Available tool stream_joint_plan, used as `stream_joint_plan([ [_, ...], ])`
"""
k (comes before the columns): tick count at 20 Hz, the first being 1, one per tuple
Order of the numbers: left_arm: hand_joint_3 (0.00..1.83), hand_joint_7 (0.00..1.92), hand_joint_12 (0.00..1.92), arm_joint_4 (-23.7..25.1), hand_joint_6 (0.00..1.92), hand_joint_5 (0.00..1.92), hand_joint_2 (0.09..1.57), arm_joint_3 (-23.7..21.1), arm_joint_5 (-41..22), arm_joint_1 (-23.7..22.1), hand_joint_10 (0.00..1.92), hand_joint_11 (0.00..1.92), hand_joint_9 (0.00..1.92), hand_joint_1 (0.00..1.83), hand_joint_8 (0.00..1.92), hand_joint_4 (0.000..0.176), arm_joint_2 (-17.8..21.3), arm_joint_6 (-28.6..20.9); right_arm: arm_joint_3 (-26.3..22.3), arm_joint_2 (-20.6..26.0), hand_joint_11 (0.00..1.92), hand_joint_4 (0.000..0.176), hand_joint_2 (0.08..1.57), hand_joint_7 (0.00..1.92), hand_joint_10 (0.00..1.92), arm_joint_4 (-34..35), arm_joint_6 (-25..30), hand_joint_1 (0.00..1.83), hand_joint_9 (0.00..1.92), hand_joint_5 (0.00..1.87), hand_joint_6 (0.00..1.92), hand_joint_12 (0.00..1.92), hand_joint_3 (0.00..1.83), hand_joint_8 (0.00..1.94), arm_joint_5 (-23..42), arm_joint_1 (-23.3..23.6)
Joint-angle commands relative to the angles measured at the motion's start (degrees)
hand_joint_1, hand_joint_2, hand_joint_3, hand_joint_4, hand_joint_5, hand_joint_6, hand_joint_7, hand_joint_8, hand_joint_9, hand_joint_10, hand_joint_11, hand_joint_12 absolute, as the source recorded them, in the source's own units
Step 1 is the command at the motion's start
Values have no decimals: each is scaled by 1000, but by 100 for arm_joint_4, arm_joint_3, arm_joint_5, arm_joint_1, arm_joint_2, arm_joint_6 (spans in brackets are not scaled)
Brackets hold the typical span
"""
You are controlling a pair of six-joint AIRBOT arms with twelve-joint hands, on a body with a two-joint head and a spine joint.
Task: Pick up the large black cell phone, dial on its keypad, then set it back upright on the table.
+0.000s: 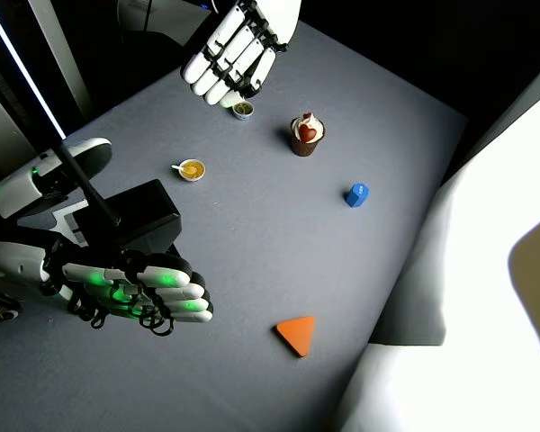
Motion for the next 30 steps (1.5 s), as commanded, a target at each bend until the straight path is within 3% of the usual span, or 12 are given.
stream_joint_plan([
  [1,1,351,902,-496,0,243,1255,-19,-152,-153,1,0,367,116,1,26,49,-26,26,44,0,30,1020,0,0,-75,59,488,0,0,0,0,0,0,712,37],
  [5,2,335,840,-529,0,222,1259,-17,-142,-154,1,0,335,95,0,29,53,-23,23,43,0,30,1018,0,0,-76,53,314,0,0,0,0,0,0,712,37],
  [6,0,337,851,-529,4,234,1256,-17,-140,-154,4,0,341,112,3,25,53,-18,14,43,0,20,1029,0,0,-76,53,308,0,0,0,0,4,0,712,37],
  [14,1,343,913,-573,0,233,1261,-16,-111,-158,0,0,340,97,0,27,59,-14,-74,59,0,26,1060,0,0,-80,33,245,0,0,0,0,11,0,712,18],
  [17,0,344,970,-605,2,245,1259,-8,-101,-158,1,0,341,122,1,25,61,3,-138,80,0,26,1047,0,0,-84,33,270,0,0,0,0,3,0,712,17],
  [23,2,322,894,-632,1,233,1257,-2,-101,-164,1,0,332,117,1,28,65,3,-126,87,0,33,1041,0,0,-105,33,300,0,0,0,0,0,0,712,11],
  [26,0,335,911,-640,1,235,1256,-2,-104,-165,6,0,349,137,7,28,68,3,-118,87,0,22,1040,0,0,-104,33,291,0,0,0,0,0,0,712,11],
  [30,3,337,876,-639,1,248,1259,-8,-64,-188,2,0,353,126,1,25,68,52,-106,91,0,27,1039,0,0,-104,33,302,0,0,0,0,0,0,711,12],
])
